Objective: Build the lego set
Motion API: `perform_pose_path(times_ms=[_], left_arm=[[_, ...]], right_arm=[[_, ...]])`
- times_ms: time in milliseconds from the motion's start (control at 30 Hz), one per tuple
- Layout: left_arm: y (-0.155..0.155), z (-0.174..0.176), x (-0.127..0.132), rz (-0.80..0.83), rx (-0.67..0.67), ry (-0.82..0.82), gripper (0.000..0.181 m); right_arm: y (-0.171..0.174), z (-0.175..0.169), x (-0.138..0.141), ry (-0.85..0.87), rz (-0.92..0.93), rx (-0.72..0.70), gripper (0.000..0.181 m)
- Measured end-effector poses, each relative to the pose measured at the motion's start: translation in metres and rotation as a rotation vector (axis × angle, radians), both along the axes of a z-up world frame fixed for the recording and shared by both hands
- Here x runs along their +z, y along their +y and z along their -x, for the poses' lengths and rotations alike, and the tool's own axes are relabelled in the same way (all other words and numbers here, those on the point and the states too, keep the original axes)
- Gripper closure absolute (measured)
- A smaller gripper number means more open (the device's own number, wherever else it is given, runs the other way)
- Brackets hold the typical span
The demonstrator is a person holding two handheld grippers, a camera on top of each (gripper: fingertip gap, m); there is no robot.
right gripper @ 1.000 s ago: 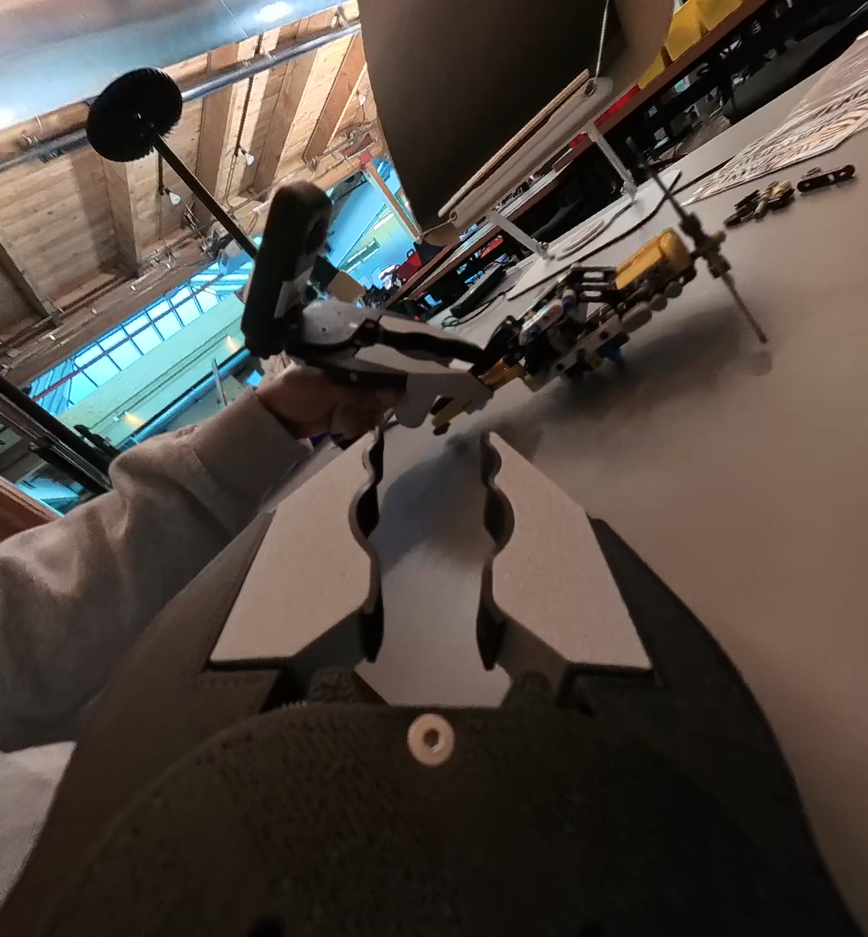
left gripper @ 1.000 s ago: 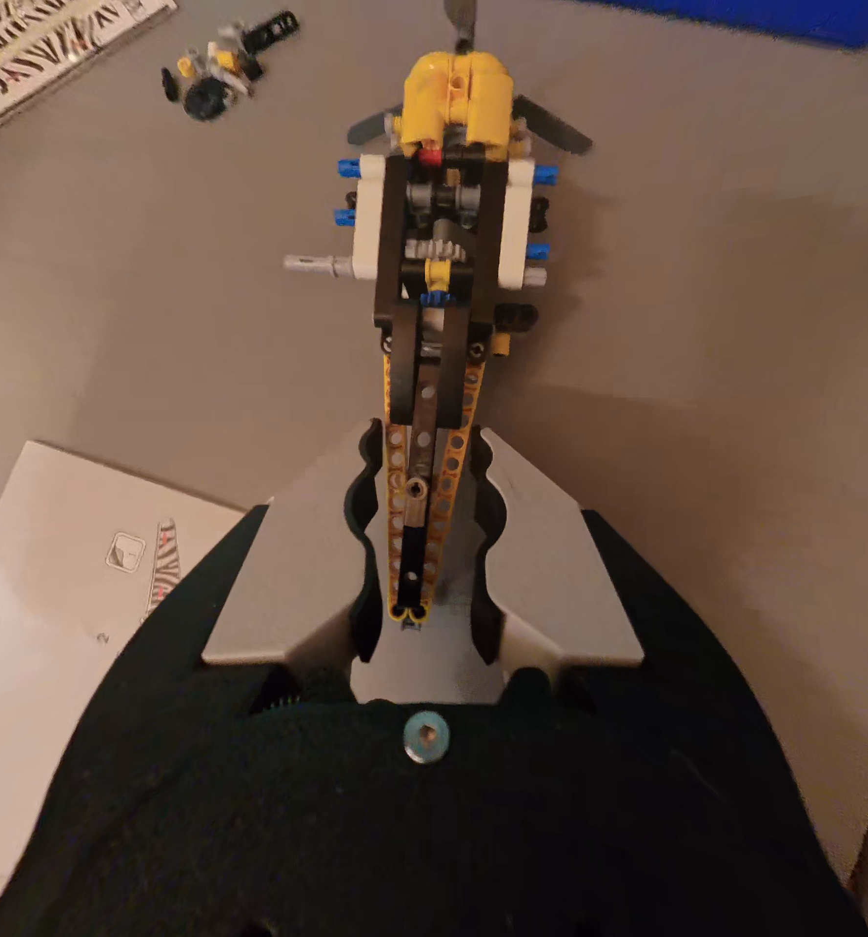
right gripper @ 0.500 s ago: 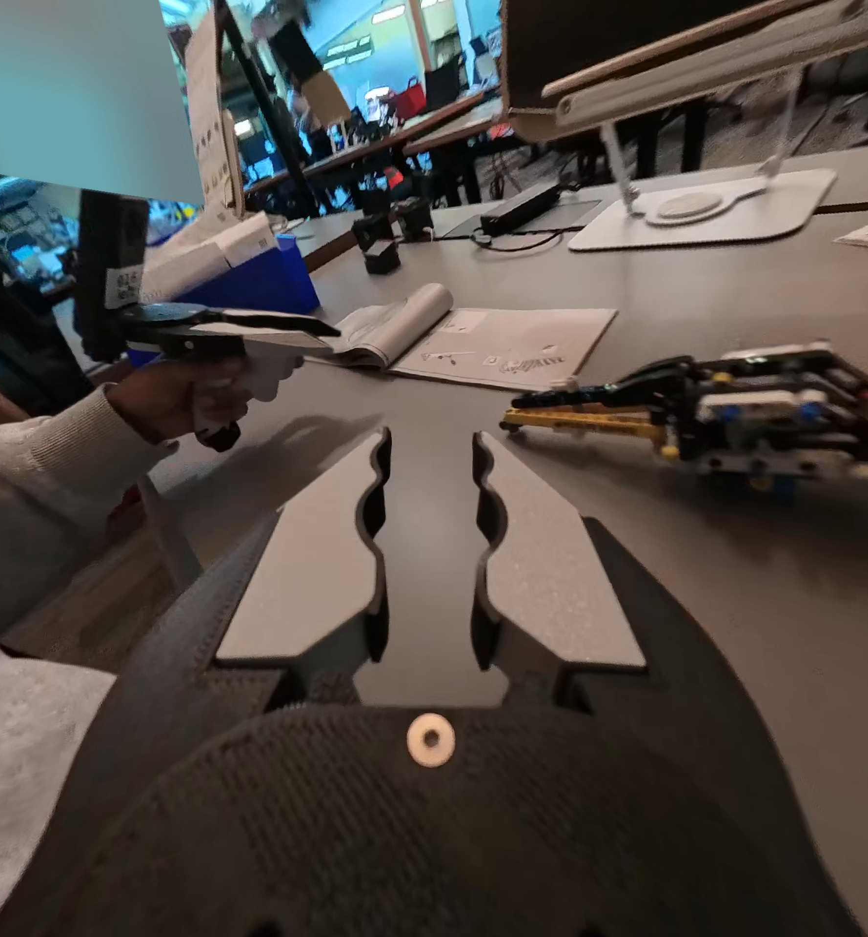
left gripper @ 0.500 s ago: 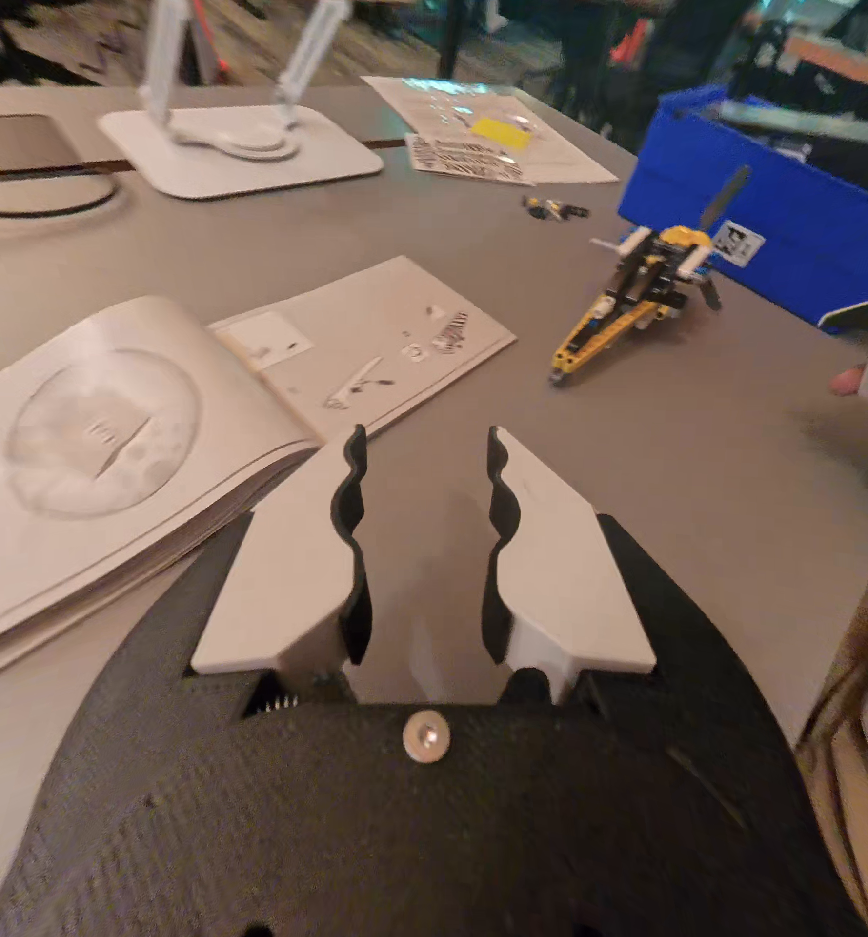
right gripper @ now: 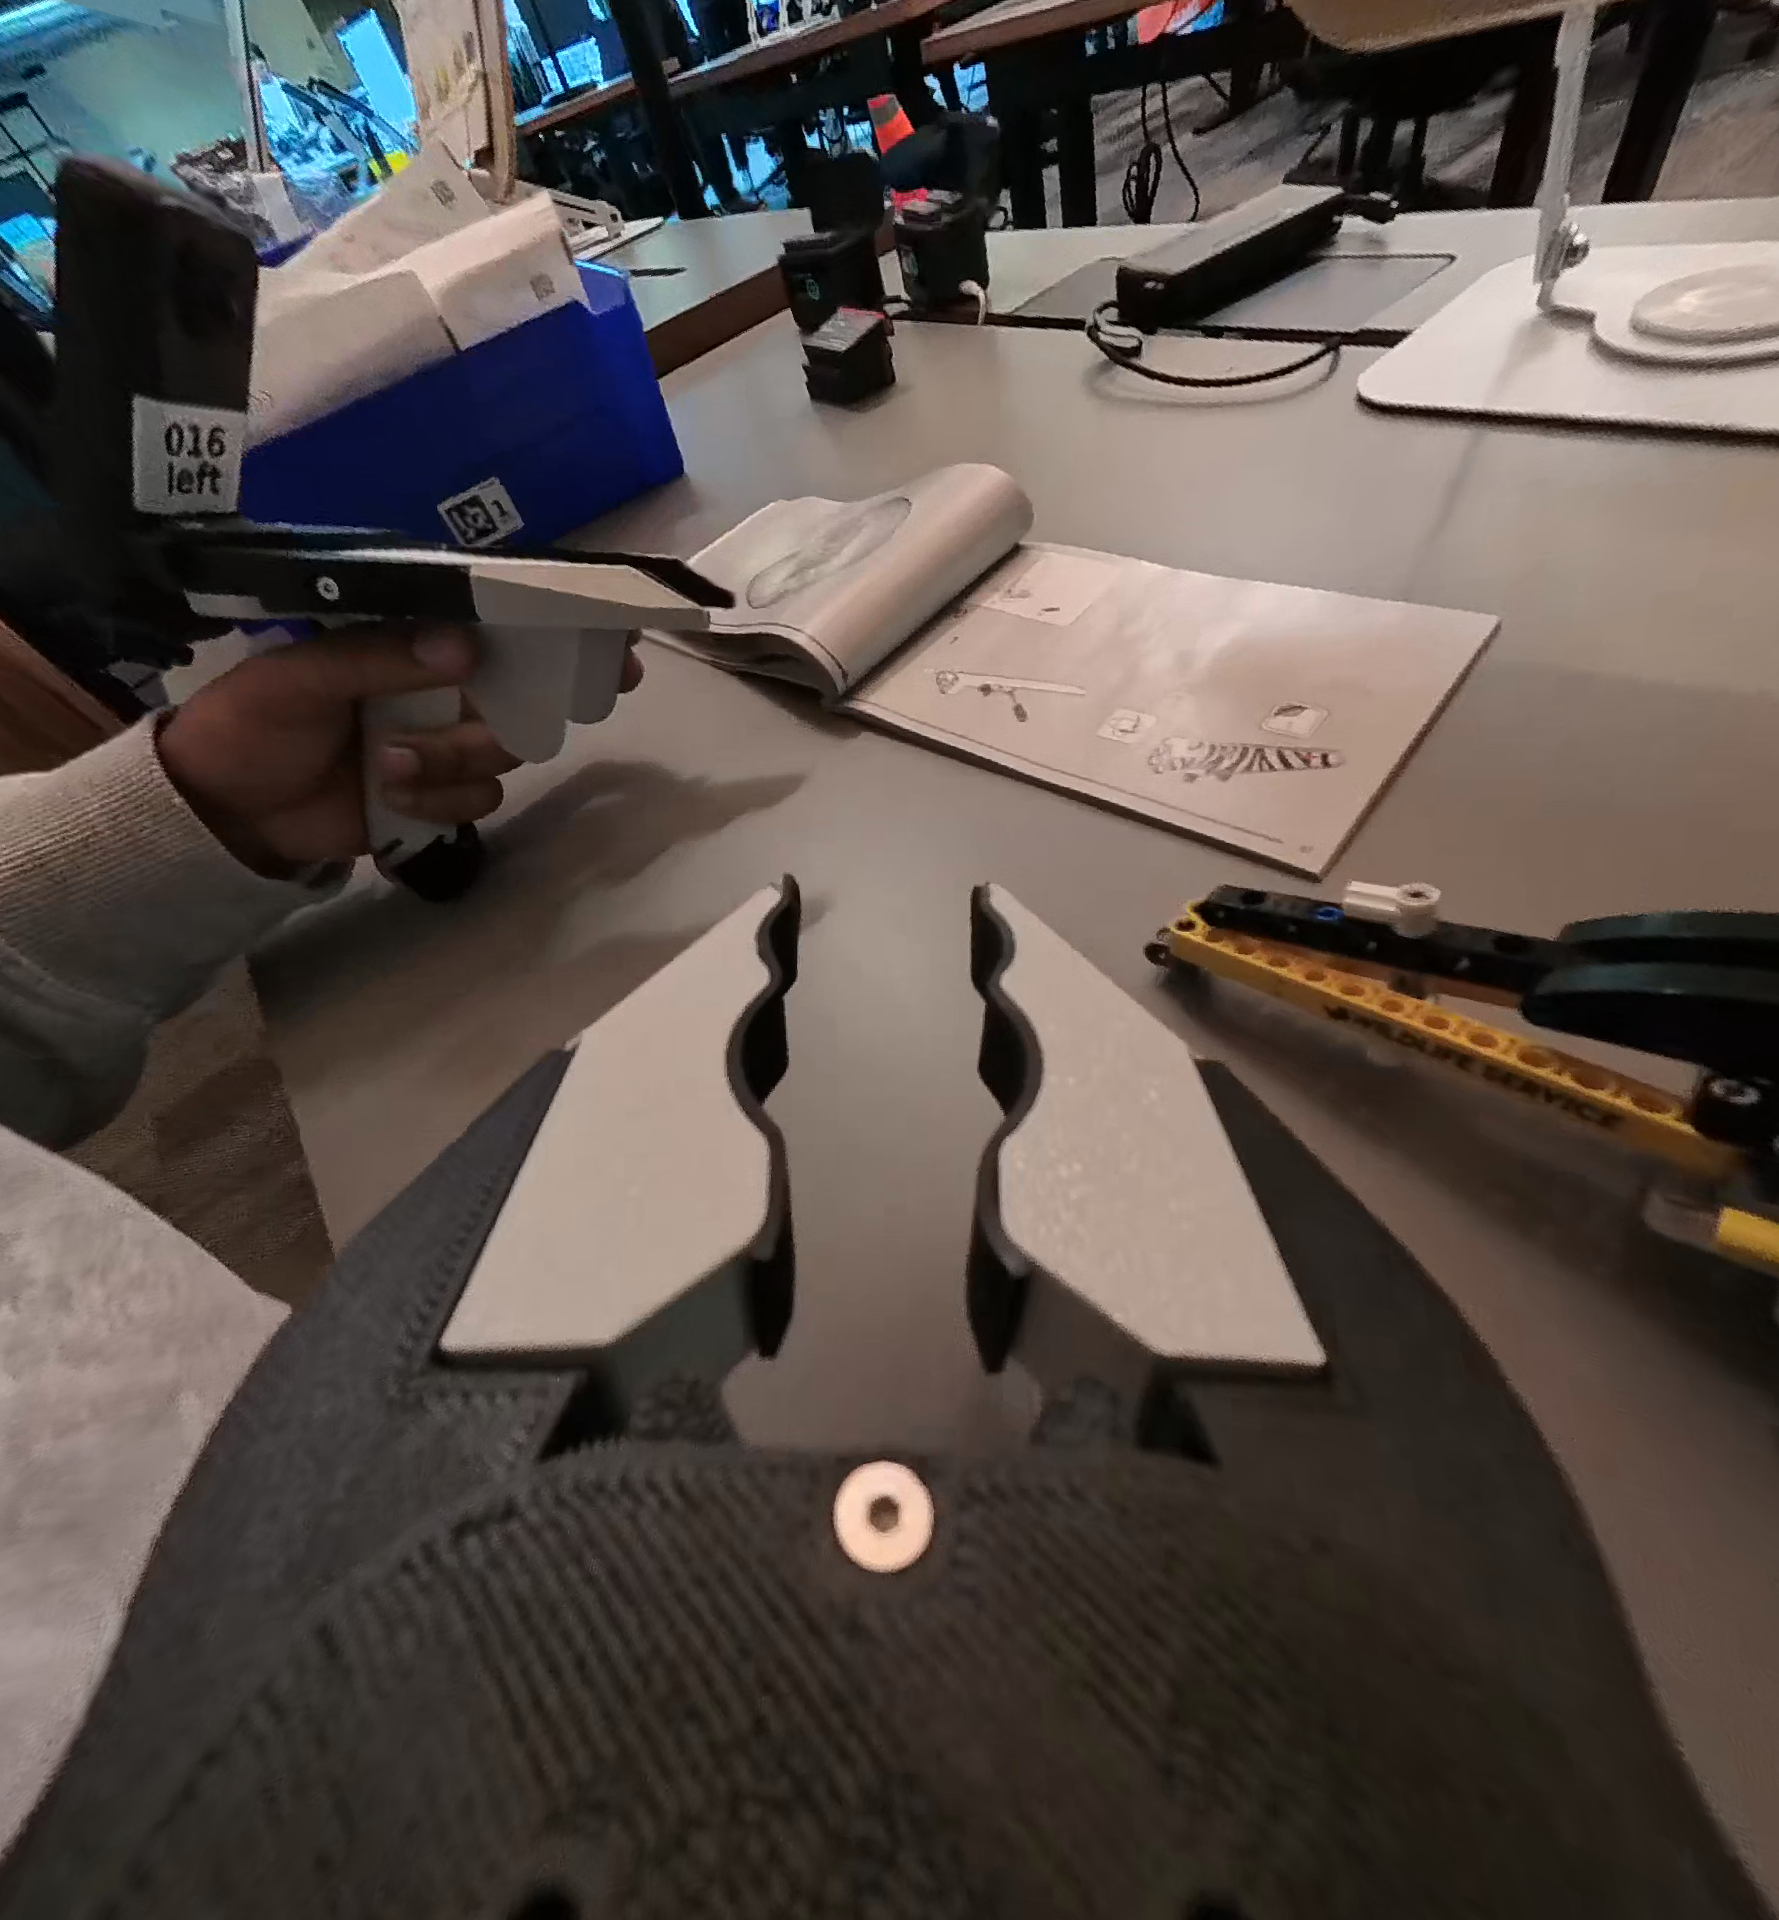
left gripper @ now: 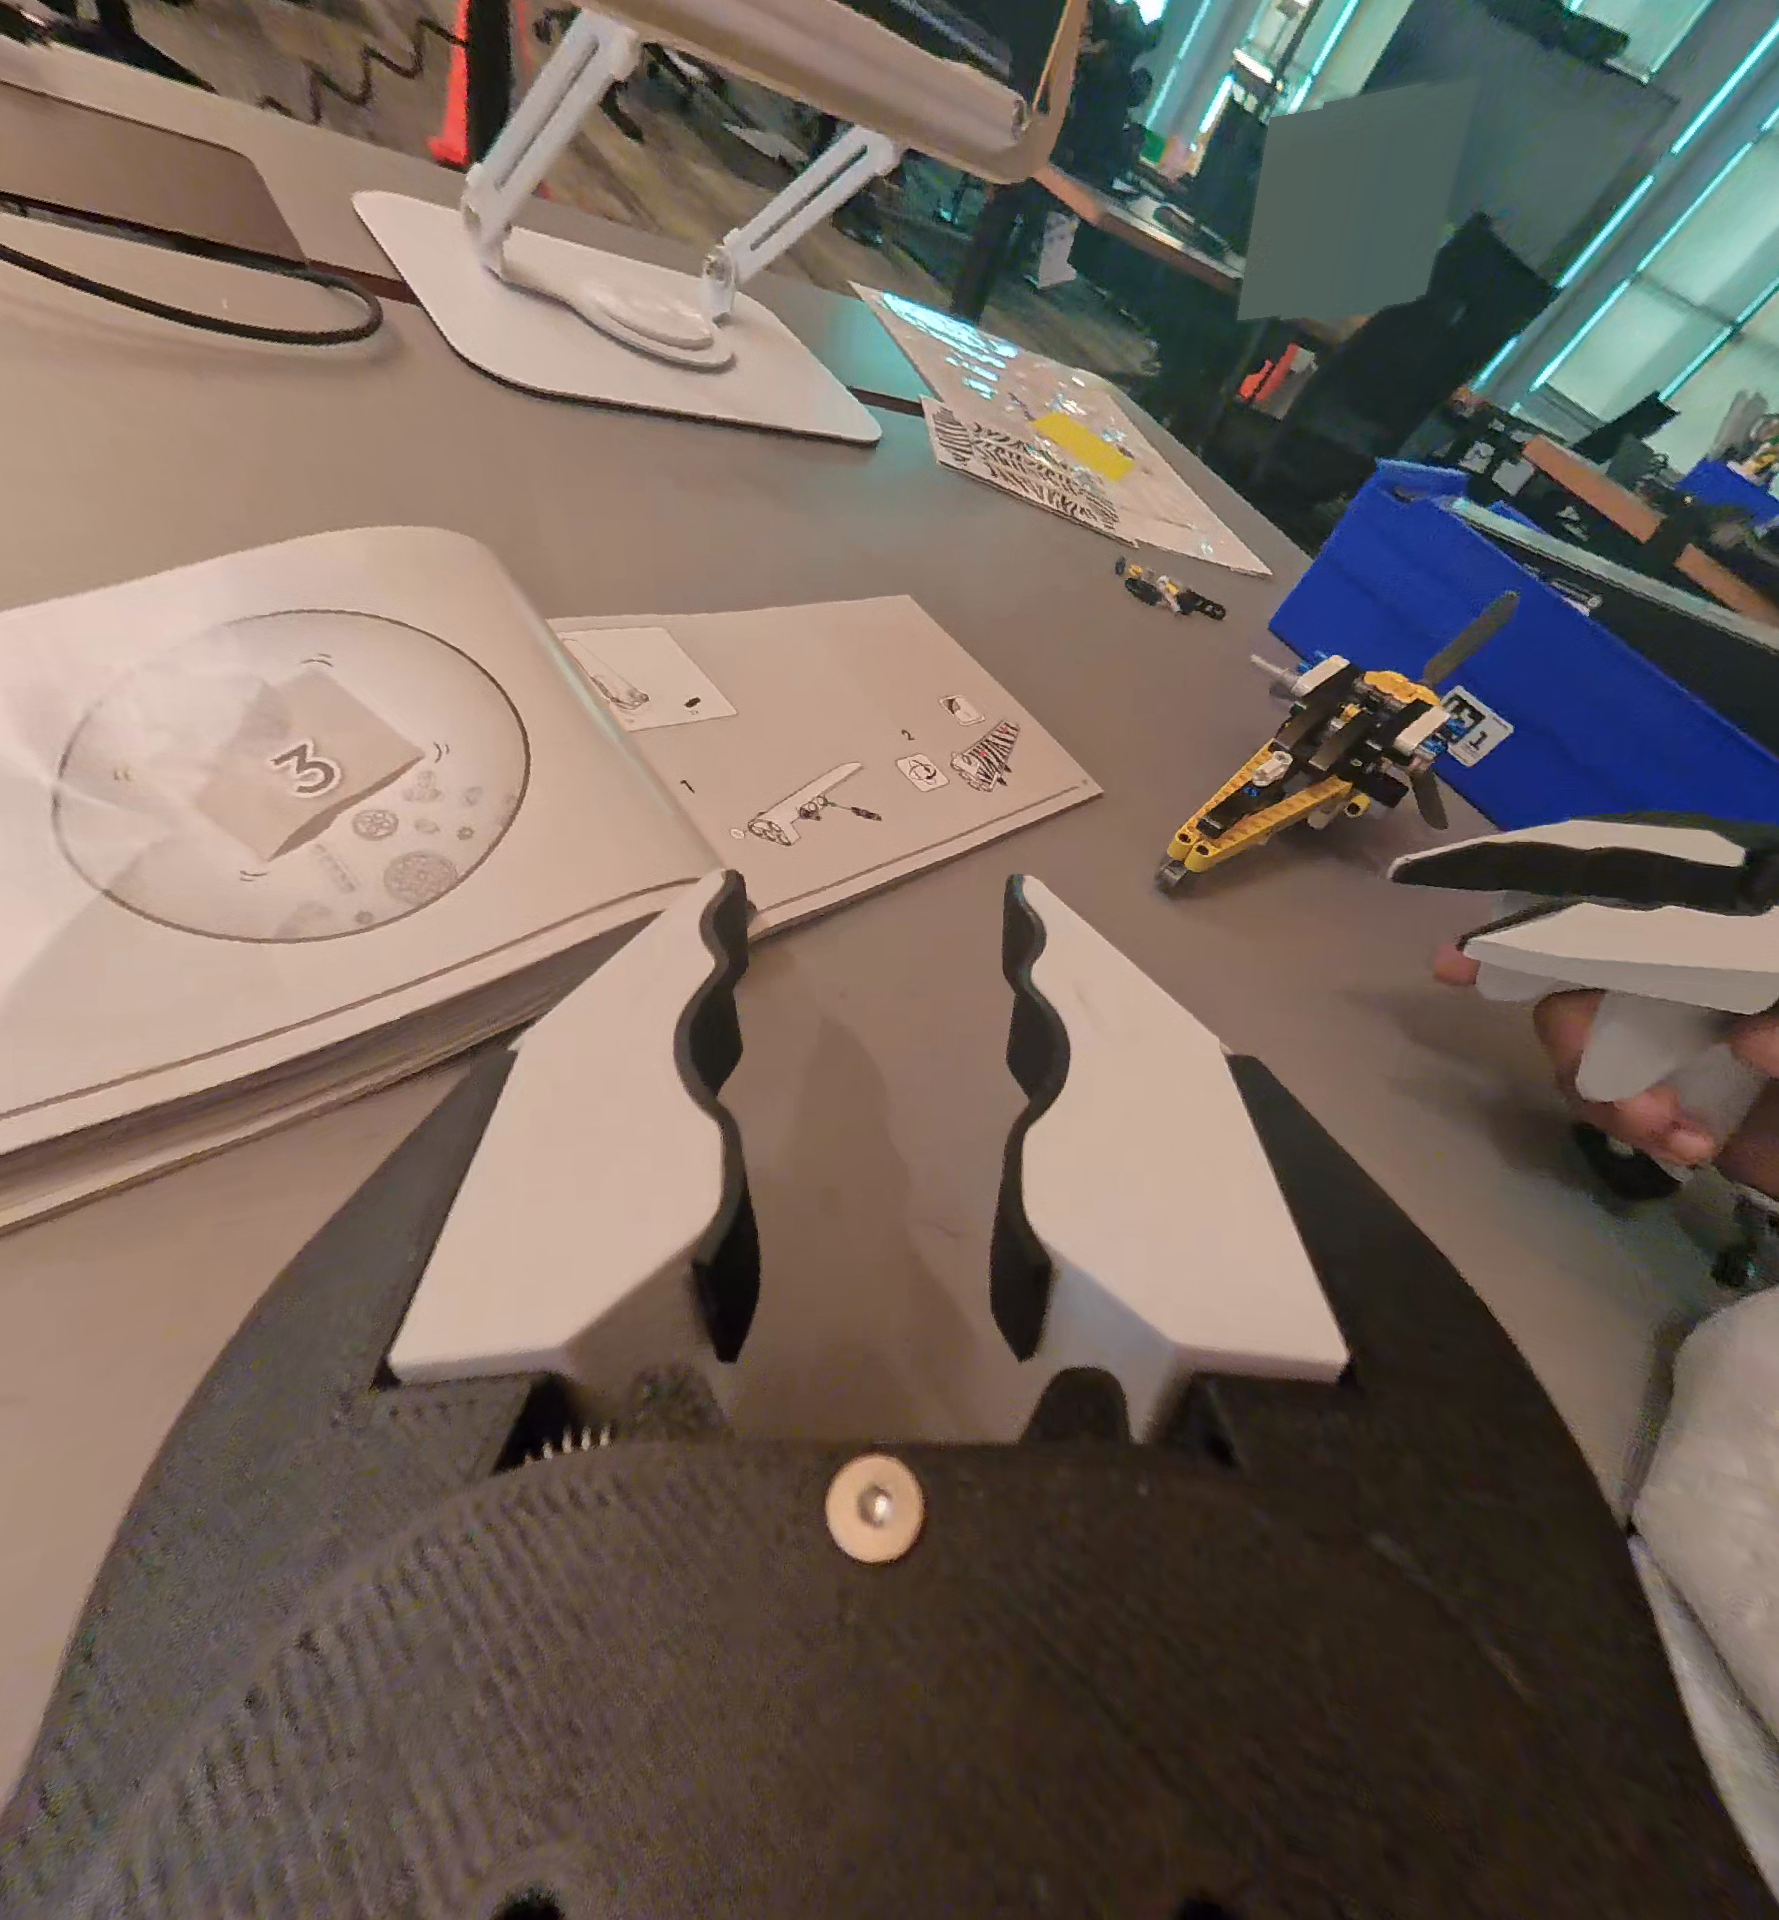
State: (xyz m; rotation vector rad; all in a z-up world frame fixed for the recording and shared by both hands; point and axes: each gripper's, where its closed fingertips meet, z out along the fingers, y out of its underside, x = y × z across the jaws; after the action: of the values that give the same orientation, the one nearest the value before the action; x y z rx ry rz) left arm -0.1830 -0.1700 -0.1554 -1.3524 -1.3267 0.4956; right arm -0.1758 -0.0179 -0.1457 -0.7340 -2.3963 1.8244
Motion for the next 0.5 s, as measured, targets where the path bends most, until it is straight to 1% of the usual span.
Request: perform_pose_path(times_ms=[100, 200, 267, 300, 333, 367, 400, 500], left_arm=[[0.003, -0.012, 0.003, -0.028, 0.025, 0.021, 0.134], [-0.005, -0.025, 0.014, -0.088, 0.101, 0.096, 0.136], [-0.012, -0.031, 0.019, -0.089, 0.154, 0.139, 0.137], [-0.017, -0.035, 0.021, -0.061, 0.190, 0.157, 0.144], [-0.026, -0.037, 0.024, -0.021, 0.258, 0.177, 0.158], [-0.033, -0.040, 0.028, 0.023, 0.321, 0.203, 0.164], [-0.036, -0.042, 0.032, 0.063, 0.353, 0.233, 0.164], [-0.033, -0.044, 0.035, 0.131, 0.357, 0.259, 0.162]], right_arm=[[0.004, -0.008, 0.008, 0.041, 0.015, 0.001, 0.150], [0.016, -0.013, 0.004, 0.104, 0.001, -0.028, 0.153], [0.026, -0.015, 0.002, 0.135, 0.007, -0.068, 0.155], [0.031, -0.016, 0.004, 0.148, 0.023, -0.088, 0.157], [0.035, -0.017, 0.009, 0.165, 0.046, -0.107, 0.157], [0.038, -0.018, 0.013, 0.184, 0.065, -0.128, 0.159], [0.042, -0.017, 0.015, 0.202, 0.076, -0.152, 0.159], [0.050, -0.015, 0.019, 0.247, 0.079, -0.209, 0.161]])
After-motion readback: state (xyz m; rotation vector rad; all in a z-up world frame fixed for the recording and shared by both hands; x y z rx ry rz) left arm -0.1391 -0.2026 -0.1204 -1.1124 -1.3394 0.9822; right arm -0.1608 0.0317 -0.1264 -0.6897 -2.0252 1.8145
